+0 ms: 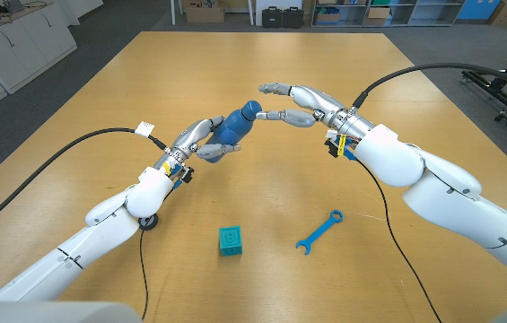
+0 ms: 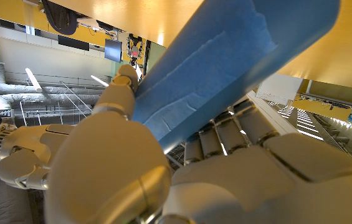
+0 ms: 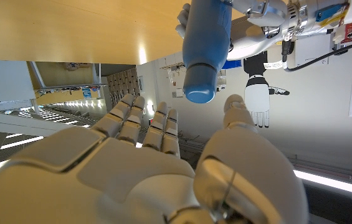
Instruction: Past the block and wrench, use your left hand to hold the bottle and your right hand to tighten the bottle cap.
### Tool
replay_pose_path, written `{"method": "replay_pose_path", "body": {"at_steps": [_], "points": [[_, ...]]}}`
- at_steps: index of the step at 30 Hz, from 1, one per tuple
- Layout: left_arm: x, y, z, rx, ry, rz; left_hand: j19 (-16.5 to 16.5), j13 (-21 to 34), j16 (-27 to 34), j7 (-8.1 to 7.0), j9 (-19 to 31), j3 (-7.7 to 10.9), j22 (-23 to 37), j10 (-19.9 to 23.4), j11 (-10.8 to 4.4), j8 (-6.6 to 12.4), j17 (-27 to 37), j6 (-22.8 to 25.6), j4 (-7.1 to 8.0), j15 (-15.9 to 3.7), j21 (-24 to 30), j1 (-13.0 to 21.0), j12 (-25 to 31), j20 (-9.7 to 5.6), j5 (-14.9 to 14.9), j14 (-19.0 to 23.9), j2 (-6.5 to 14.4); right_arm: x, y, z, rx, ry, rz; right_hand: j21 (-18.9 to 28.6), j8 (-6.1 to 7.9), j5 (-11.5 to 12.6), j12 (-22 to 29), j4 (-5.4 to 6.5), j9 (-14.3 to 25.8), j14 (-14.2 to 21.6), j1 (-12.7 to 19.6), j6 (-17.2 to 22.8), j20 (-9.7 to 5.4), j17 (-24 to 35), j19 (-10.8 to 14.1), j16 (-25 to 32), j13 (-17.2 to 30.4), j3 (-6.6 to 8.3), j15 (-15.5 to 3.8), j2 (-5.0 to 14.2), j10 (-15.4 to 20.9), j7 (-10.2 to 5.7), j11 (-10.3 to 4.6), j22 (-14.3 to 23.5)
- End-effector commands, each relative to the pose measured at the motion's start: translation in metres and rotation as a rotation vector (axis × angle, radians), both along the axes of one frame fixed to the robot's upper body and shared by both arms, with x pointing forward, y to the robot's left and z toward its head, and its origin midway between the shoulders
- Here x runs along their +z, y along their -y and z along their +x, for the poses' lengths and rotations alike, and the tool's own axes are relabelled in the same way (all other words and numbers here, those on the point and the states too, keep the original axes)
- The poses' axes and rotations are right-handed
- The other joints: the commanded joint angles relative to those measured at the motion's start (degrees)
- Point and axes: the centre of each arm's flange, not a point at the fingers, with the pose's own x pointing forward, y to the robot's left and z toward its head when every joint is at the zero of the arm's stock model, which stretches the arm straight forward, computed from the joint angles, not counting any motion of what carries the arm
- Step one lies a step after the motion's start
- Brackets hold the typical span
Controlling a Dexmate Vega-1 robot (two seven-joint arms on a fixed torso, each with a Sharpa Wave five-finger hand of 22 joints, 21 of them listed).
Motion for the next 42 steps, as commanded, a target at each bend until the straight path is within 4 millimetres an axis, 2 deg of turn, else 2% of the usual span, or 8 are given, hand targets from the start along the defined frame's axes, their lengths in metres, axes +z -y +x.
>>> {"method": "replay_pose_path", "body": {"at_steps": [1,7,10,19,22,28,33,42], "points": [[0.000,0.003,-0.002,-0.003,0.005,0.015,0.66,0.27,-0.30,-6.33,0.21,2.90,0.31,4.39,-3.91,0.41,0.35,6.69,2.78,-9.37,-0.34,8.91,0.55,-4.80,0.25,0.53,10.69,0.005,-0.006,-0.001,-0.012,-0.015,-0.048,0.19,0.29,0.35,0.58,0.20,0.31,0.59,0.76,-0.12,-0.02,0.15,0.54,0.13,0.10,0.38,-0.16,0.02,0.87,-0.66,-0.19,0.08],[0.001,0.005,-0.003,-0.029,0.001,0.031,0.55,0.35,-0.33,-6.43,0.20,2.71,0.32,4.35,-3.95,0.48,0.38,6.86,2.94,-9.14,-0.41,8.55,0.49,-4.79,0.18,0.59,10.50,0.008,-0.005,0.004,0.002,-0.049,-0.048,0.29,0.32,0.46,0.82,0.17,0.40,1.18,1.09,-0.07,0.01,0.16,0.83,0.30,0.15,0.48,-0.45,-0.06,1.42,-1.04,-0.51,0.07],[0.002,0.005,-0.003,-0.028,-0.002,0.034,0.41,0.42,-0.41,-6.46,0.20,2.59,0.33,4.30,-3.92,0.43,0.39,6.72,3.02,-9.17,-0.49,8.33,0.43,-4.77,0.14,0.50,10.41,0.010,-0.006,0.003,0.016,-0.055,-0.058,0.39,1.13,0.62,1.15,0.16,0.65,1.78,1.67,1.73,0.03,0.16,1.18,0.45,0.22,0.69,-0.78,-0.03,2.20,-1.66,-0.88,0.07],[0.002,0.005,-0.001,-0.029,-0.003,0.032,0.36,0.53,-0.51,-6.45,0.19,2.57,0.33,4.25,-3.95,0.39,0.42,6.63,3.04,-9.30,-0.55,8.23,0.35,-4.74,0.13,0.42,10.46,0.011,-0.009,0.001,0.010,-0.070,-0.080,0.47,1.24,0.74,1.40,0.17,0.83,2.82,2.10,1.90,0.22,0.17,1.46,0.78,0.26,0.84,-1.19,-0.07,2.79,-2.33,-1.30,0.06],[0.002,0.004,0.002,-0.031,-0.008,0.029,0.33,0.57,-0.53,-6.39,0.19,2.56,0.33,4.23,-3.95,0.39,0.43,6.63,3.06,-9.29,-0.58,8.19,0.32,-4.71,0.12,0.42,10.48,0.010,-0.009,0.000,0.003,-0.069,-0.082,0.59,1.67,0.81,1.91,0.24,0.95,3.70,2.34,2.88,0.19,0.18,1.86,1.09,0.30,0.94,-1.61,-0.06,4.11,-2.42,-1.76,0.06],[0.003,0.005,0.004,-0.040,-0.011,0.032,0.42,0.63,-0.52,-6.40,0.19,2.55,0.34,4.29,-3.98,0.38,0.46,6.60,3.11,-9.29,-0.57,8.10,0.30,-4.72,0.11,0.51,10.55,0.010,-0.009,-0.001,-0.008,-0.058,-0.080,0.72,2.95,0.91,2.47,0.50,1.32,4.81,2.69,5.97,0.21,0.24,2.45,1.43,0.40,1.02,-1.84,-0.13,5.67,-4.51,-2.67,0.06],[0.003,0.005,0.004,-0.042,-0.011,0.035,0.61,0.70,-0.49,-6.37,0.19,2.55,0.35,4.35,-4.01,0.39,0.51,6.63,3.17,-9.30,-0.52,8.01,0.28,-4.72,0.11,0.65,10.68,0.007,-0.012,-0.006,-0.034,-0.013,-0.079,0.78,3.23,0.96,2.65,0.54,1.43,4.99,2.85,6.68,0.13,0.26,2.70,1.48,0.43,1.05,-1.94,-0.17,6.22,-5.39,-3.15,0.06],[0.001,0.005,0.003,-0.051,-0.015,0.033,0.55,0.82,-0.53,-6.32,0.18,2.51,0.36,4.43,-3.80,0.41,0.58,6.65,3.27,-9.21,-0.58,7.79,0.23,-4.67,0.08,0.67,10.82,0.006,-0.017,-0.007,-0.101,0.030,-0.088,1.22,3.33,1.20,2.88,0.48,1.63,6.65,3.46,6.96,-0.11,0.24,4.11,2.02,0.50,1.25,-2.89,-0.25,7.01,-5.83,-3.76,0.04]]}}
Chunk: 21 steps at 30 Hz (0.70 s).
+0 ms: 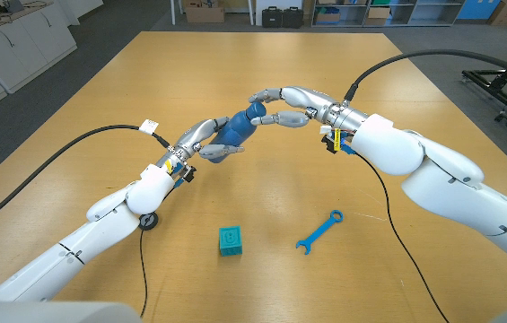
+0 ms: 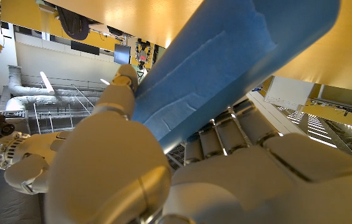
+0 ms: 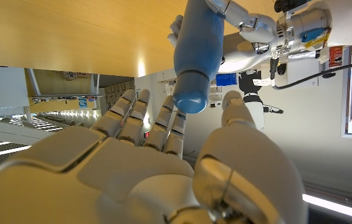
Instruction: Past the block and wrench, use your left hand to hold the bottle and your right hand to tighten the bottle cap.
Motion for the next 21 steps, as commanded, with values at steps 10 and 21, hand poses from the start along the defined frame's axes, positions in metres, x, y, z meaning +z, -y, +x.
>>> {"method": "replay_pose_path", "body": {"at_steps": [10,21], "points": [[-0.0030,0.0002,-0.0002,-0.016,-0.007,-0.003,0.64,0.40,-0.14,-6.18,0.18,2.74,0.07,4.46,-3.87,0.43,0.38,6.84,3.11,-8.88,0.01,7.58,-0.01,-4.63,0.28,0.41,10.99,-0.0018,-0.0063,-0.0046,-0.079,0.076,-0.005,0.88,1.52,0.89,1.49,0.02,0.47,3.38,1.91,3.17,-0.36,0.22,3.10,1.44,0.31,0.74,-1.11,-0.34,4.49,-2.12,-2.87,0.15],[-0.0049,-0.0025,0.0005,-0.048,-0.031,-0.030,0.67,0.52,-0.17,-6.15,0.18,2.69,0.08,4.68,-3.86,0.47,0.43,6.93,3.16,-8.86,-0.02,7.32,-0.01,-4.62,0.25,0.48,11.08,-0.0047,-0.0036,-0.0036,-0.126,0.112,-0.008,1.19,2.04,1.25,1.74,0.05,0.58,5.28,2.49,4.49,-0.62,0.21,4.43,2.07,0.33,0.91,-2.02,-0.45,5.95,-2.81,-3.01,0.13]]}}
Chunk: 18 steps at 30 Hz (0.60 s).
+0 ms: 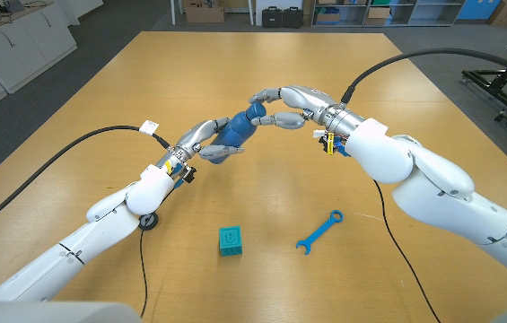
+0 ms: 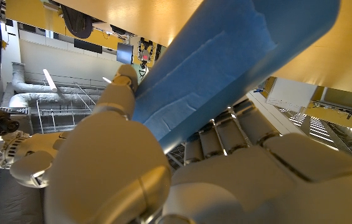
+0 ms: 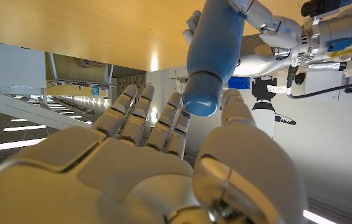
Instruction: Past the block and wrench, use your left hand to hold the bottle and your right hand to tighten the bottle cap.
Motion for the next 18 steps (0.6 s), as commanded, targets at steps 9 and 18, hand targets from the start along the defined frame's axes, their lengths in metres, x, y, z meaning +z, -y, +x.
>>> {"method": "replay_pose_path", "body": {"at_steps": [9,18], "points": [[-0.0020,-0.0016,-0.0006,-0.009,-0.010,-0.013,0.71,0.35,-0.18,-6.20,0.18,2.92,0.09,4.74,-3.89,0.37,0.18,7.05,2.90,-8.96,-0.04,7.23,-0.04,-4.58,0.29,0.57,11.14,-0.0015,0.0029,-0.0011,-0.038,0.035,0.009,0.46,1.62,0.79,1.22,0.38,0.50,2.74,1.32,3.49,-0.17,0.28,1.99,1.12,0.16,0.65,-1.08,0.08,4.25,-0.81,-0.14,0.10],[-0.0026,0.0011,-0.0016,-0.004,-0.010,0.001,0.69,0.46,-0.22,-6.22,0.18,2.93,0.09,4.71,-3.85,0.37,0.22,7.05,2.90,-8.93,-0.08,7.11,-0.13,-4.49,0.28,0.60,11.30,-0.0024,0.0029,-0.0028,-0.044,0.044,0.028,1.00,3.23,1.39,2.09,0.45,0.53,6.21,2.52,7.19,-1.11,0.31,4.39,2.24,0.43,1.24,-2.86,0.74,8.44,-1.02,-0.27,0.11]]}}
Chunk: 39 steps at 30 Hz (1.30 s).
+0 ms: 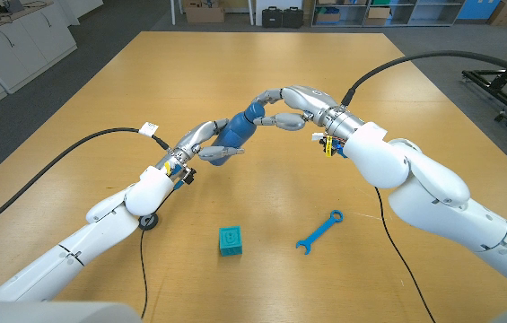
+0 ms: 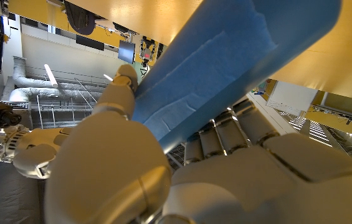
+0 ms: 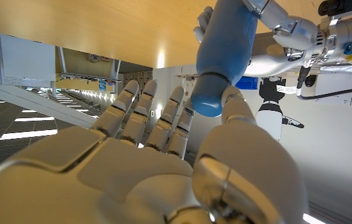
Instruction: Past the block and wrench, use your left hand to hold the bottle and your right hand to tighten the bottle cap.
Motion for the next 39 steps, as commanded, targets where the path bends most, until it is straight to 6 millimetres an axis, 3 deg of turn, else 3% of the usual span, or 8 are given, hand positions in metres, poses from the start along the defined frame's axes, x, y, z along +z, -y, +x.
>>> {"method": "replay_pose_path", "body": {"at_steps": [1,14,39], "points": [[0.000,0.002,-0.001,0.008,0.003,0.012,0.45,0.19,-0.22,-6.41,0.19,2.93,0.10,4.55,-4.10,0.37,0.23,6.89,2.91,-8.91,-0.08,7.09,-0.11,-4.21,0.29,0.61,11.29,-0.001,0.000,-0.002,-0.012,0.012,0.016,0.65,1.29,0.65,0.90,0.01,0.23,2.90,1.40,2.72,-0.52,0.33,1.93,1.04,0.45,0.79,-2.37,0.51,3.33,0.05,-0.06,0.10],[0.001,0.006,-0.008,0.044,0.055,0.024,0.43,0.39,-0.24,-6.34,0.30,3.13,0.10,4.84,-4.18,0.45,0.30,6.90,2.71,-9.11,-0.16,7.24,-0.15,-4.12,0.33,0.78,11.67,0.002,-0.005,-0.002,-0.032,-0.027,0.028,2.05,4.34,1.27,2.75,0.52,-0.51,10.09,2.72,10.33,-0.92,0.37,7.63,3.14,1.24,0.71,-5.39,1.41,13.22,-0.09,-0.15,0.17],[0.001,0.012,-0.016,0.155,0.180,0.059,1.03,0.76,-0.31,-6.17,0.18,3.75,0.08,5.98,-4.04,0.81,0.10,7.99,1.82,-9.17,-0.11,8.66,-0.14,-4.51,0.45,1.77,11.73,0.009,0.001,0.001,-0.019,-0.154,0.098,4.04,6.16,0.66,2.66,0.91,-1.10,16.99,3.06,15.30,0.27,0.19,13.63,4.93,0.50,0.32,-6.64,2.43,19.60,-0.10,-0.20,0.38]]}}
